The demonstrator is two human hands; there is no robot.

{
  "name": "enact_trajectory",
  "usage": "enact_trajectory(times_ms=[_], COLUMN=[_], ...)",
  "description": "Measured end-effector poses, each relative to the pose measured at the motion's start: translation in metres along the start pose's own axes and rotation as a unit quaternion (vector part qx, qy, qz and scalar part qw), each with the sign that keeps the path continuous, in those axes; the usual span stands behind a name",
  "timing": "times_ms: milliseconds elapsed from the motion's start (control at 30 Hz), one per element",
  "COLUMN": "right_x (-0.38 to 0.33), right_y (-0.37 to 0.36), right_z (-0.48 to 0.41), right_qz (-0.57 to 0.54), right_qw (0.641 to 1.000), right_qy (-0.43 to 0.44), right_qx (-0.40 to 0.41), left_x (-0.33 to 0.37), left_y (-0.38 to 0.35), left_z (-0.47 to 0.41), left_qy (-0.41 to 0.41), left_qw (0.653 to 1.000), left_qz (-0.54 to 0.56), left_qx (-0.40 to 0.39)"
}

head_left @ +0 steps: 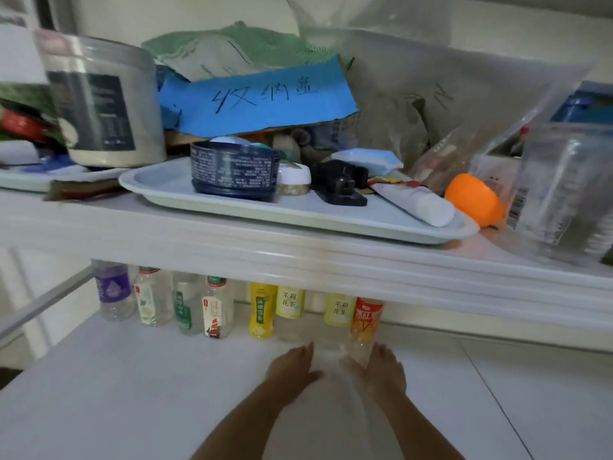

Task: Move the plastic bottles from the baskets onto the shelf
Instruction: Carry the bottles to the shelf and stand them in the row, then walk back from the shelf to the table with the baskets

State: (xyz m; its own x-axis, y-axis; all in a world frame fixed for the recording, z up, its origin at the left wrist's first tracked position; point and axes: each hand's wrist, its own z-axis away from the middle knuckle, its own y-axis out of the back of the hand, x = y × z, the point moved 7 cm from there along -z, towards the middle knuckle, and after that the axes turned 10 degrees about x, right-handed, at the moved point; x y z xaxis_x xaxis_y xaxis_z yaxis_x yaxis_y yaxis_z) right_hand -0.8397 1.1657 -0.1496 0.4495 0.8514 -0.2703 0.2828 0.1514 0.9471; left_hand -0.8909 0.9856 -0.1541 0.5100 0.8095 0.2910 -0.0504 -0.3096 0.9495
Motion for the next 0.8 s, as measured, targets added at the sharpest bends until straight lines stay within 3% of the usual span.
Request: enact_trajectory(times_ms=[100,200,433,600,800], right_x=[-0.037,-0.088,-0.212,-0.302,-0.415], right_y=[0.014,0.023,0.034,0.042,0.071], right_z=[0.022,0.053,0.162,0.28,0.456], right_qz=[0.04,-0.019,-0.056,-0.078,-0.112], right_qw=[0.992,0.965,0.856,0.763,0.645], right_qy=[0.123,0.263,0.51,0.635,0.748], right_qx=[0.011,-0.002,-0.057,-0.091,-0.104], left_x=[-0.015,-0.037,-0.116,-0.159,-0.188], left_y=[0.04,0.075,0.144,0.192,0.246], left_z=[0.033,0.075,0.239,0.405,0.619], left_qy=[-0.011,0.004,0.199,0.365,0.542], left_qw=[0.996,0.983,0.946,0.885,0.775], left_qz=[-0.084,-0.175,-0.241,-0.272,-0.298], left_qx=[0.036,0.055,0.086,0.101,0.128])
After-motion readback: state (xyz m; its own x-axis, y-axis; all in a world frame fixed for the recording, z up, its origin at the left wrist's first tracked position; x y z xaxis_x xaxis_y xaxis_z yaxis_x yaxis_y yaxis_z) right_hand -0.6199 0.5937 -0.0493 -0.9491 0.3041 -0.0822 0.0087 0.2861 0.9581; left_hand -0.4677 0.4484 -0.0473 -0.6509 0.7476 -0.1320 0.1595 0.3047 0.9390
